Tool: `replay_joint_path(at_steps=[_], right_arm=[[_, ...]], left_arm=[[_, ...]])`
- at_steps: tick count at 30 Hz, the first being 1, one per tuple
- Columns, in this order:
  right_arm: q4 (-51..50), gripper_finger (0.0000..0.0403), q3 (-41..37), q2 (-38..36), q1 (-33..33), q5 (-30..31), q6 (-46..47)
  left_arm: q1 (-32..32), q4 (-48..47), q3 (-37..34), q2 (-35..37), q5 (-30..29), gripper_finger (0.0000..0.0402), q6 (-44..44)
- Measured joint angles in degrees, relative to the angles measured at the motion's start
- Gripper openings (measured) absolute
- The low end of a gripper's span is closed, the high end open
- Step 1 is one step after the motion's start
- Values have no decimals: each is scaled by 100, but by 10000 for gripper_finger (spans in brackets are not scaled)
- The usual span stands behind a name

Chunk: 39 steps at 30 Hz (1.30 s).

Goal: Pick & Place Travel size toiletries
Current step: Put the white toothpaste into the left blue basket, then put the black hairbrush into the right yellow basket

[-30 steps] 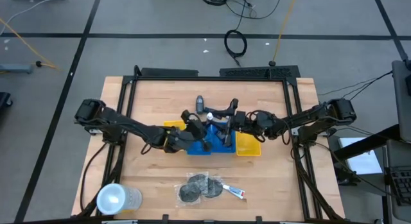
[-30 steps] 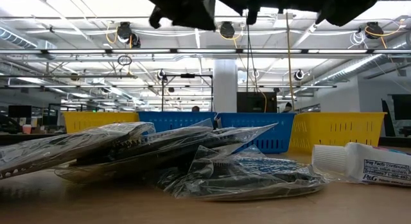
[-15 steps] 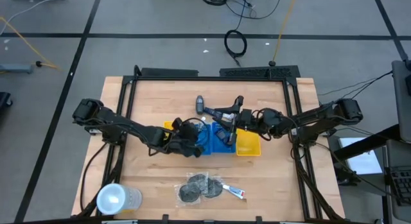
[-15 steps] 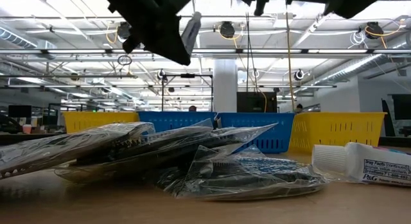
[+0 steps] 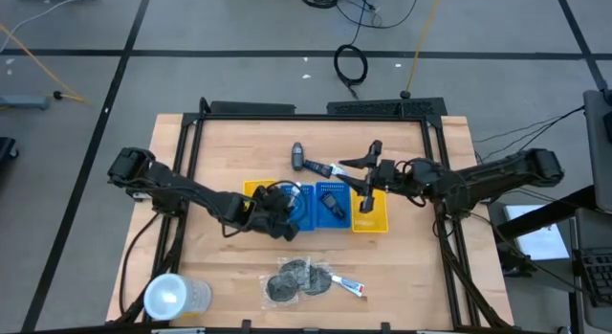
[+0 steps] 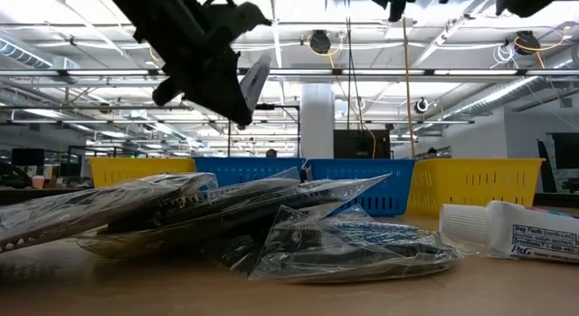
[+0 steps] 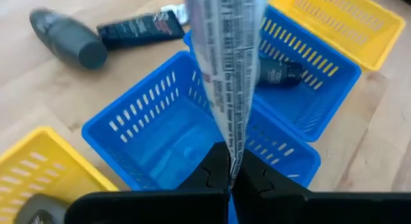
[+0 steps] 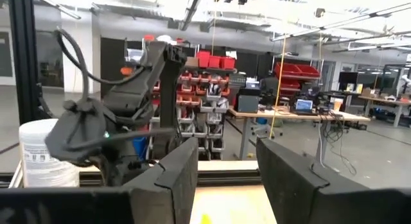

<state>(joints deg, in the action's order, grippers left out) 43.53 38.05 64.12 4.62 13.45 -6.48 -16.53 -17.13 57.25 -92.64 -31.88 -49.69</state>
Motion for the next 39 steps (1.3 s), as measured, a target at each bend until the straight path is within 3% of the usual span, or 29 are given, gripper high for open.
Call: replay_joint_path(at_steps=[6,15,27,34,39], right_arm=[[-15,145,-322,-277,0,2,4],[-4,144,-468,-274,0,2,127],[11,143,-478,-274,0,2,125],[-4,140,-478,-274,0,2,120],[-20,140,-478,-274,0,1,125]], left_arm=[[82,681,-304,-2,299,0,1],[166,802,-317,-2,339,4,208],[184,783,-317,-2,343,87,210],[182,785,-317,-2,405,114,355],[165,859,-317,-2,1207,117,818]])
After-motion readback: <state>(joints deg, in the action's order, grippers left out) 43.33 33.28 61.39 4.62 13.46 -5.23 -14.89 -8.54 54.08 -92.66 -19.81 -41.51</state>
